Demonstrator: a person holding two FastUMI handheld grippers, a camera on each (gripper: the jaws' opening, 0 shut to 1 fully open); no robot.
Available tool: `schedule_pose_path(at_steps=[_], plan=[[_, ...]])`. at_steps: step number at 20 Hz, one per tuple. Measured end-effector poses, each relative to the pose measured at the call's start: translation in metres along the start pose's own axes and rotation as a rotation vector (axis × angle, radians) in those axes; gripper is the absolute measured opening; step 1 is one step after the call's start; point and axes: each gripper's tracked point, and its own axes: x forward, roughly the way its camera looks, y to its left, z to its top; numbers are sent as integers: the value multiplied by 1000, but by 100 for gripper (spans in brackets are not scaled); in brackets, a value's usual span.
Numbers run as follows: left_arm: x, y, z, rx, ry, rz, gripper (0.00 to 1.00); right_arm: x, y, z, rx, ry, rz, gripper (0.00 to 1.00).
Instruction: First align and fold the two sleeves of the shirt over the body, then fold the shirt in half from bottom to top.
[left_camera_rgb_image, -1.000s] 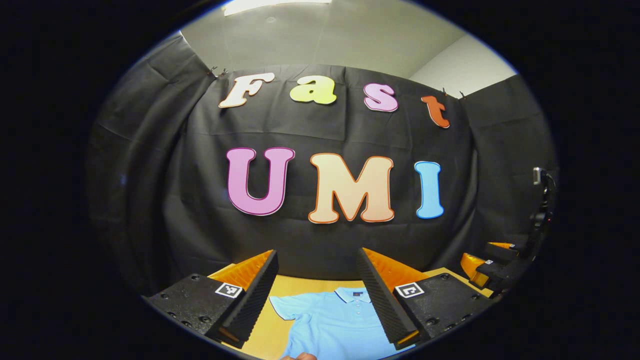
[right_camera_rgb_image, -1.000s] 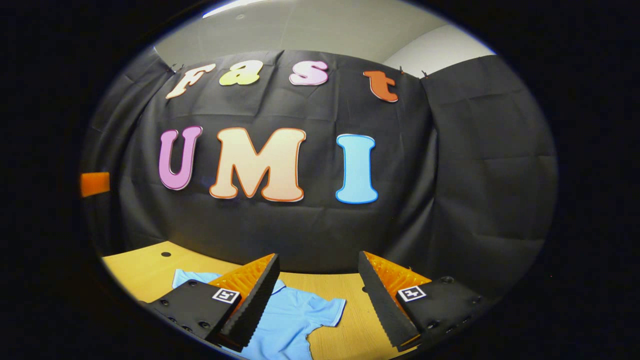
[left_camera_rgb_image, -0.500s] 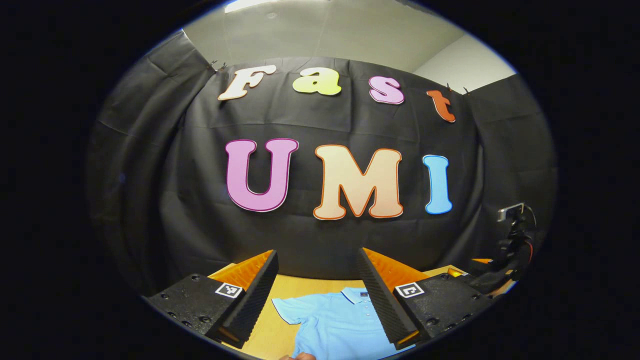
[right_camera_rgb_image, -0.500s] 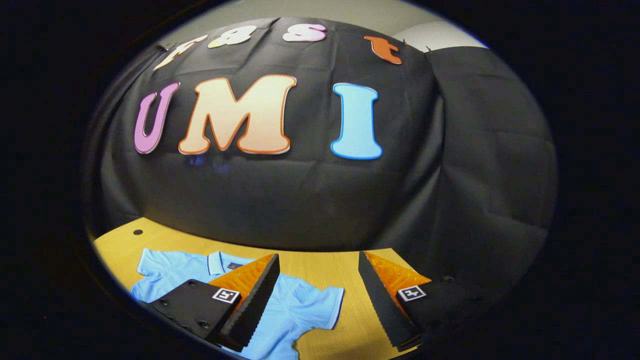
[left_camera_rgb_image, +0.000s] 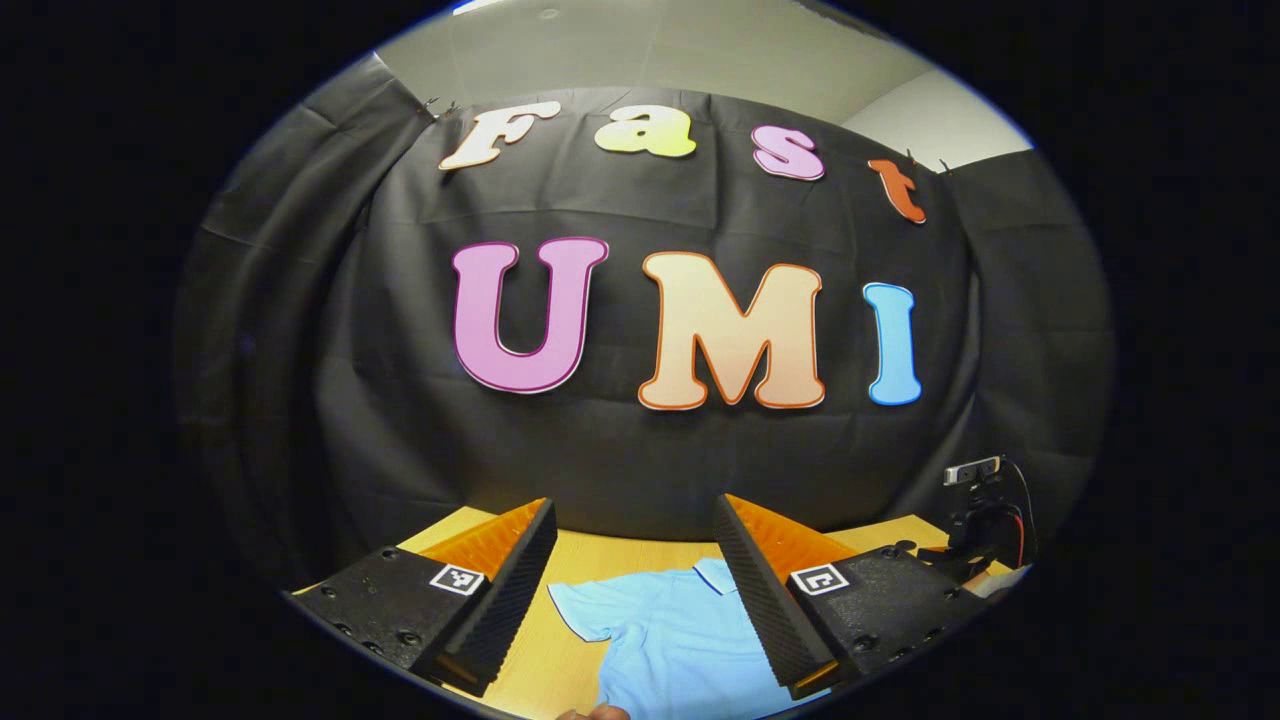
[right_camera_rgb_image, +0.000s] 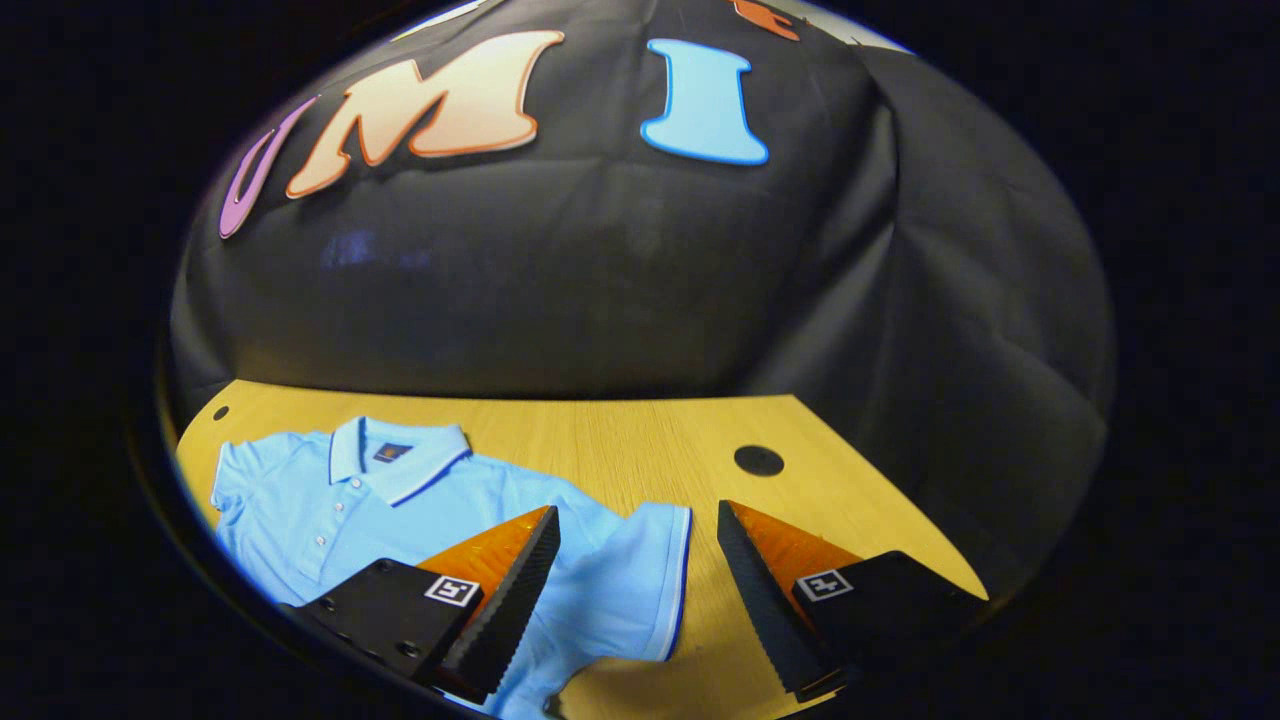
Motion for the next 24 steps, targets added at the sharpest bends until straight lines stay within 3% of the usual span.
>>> schedule_pose_path(at_steps=[5,8,10,11,12,15,21,24], plan=[[8,10,-14,-6,31,17,95,19,-4,-39,23,133,-32,100],[12,12,-16,-6,32,19,95,21,2,-48,57,172,-8,99],[14,14,-19,-12,36,20,95,21,9,-48,110,194,22,89],[15,14,-22,-14,44,20,95,24,9,-48,122,193,31,74],[15,15,-24,-17,50,23,95,22,13,-49,135,200,49,69],[15,19,-28,-32,59,33,95,19,19,-45,163,197,84,11],[17,24,-32,-36,63,51,95,-10,76,8,211,81,219,11],[22,23,-39,-44,78,54,95,-18,123,5,208,82,297,10]])
